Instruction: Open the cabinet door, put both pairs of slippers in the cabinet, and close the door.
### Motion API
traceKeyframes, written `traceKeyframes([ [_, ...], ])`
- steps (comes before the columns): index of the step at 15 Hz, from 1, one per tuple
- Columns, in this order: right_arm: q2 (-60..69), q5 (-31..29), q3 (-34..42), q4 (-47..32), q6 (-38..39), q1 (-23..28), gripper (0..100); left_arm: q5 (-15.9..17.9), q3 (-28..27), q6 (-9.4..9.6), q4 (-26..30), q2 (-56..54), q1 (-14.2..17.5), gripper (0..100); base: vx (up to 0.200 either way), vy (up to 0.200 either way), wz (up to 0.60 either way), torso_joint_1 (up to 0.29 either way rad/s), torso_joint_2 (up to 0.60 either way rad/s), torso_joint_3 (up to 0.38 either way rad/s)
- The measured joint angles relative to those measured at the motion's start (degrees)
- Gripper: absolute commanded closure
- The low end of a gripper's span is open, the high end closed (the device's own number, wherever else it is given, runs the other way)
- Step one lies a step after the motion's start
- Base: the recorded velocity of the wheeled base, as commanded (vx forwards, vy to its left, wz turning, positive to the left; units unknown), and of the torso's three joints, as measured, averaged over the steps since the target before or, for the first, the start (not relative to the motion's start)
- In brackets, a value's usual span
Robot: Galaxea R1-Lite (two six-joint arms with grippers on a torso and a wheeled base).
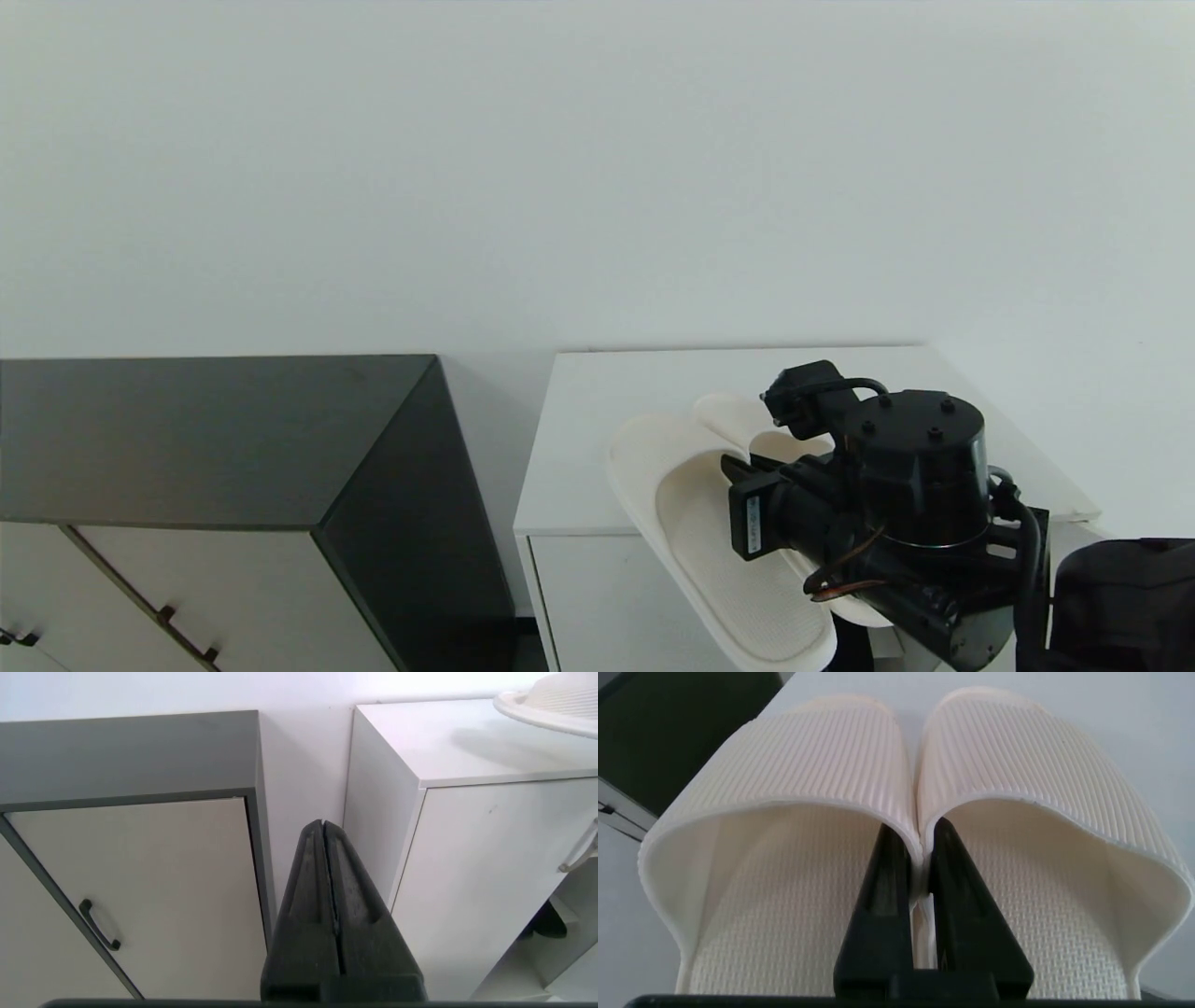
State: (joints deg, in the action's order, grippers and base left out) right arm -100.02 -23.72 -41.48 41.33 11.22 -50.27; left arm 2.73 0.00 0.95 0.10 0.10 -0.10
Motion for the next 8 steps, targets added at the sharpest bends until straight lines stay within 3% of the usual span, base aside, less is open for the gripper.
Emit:
traceKeyframes([
  [8, 0.0, -0.04, 0.43, 0.0, -0.05, -0.09, 100, -0.02, 0.0, -0.05, 0.0, 0.0, 0.0, 100, -0.2, 0.0, 0.0, -0.001, 0.0, 0.004],
])
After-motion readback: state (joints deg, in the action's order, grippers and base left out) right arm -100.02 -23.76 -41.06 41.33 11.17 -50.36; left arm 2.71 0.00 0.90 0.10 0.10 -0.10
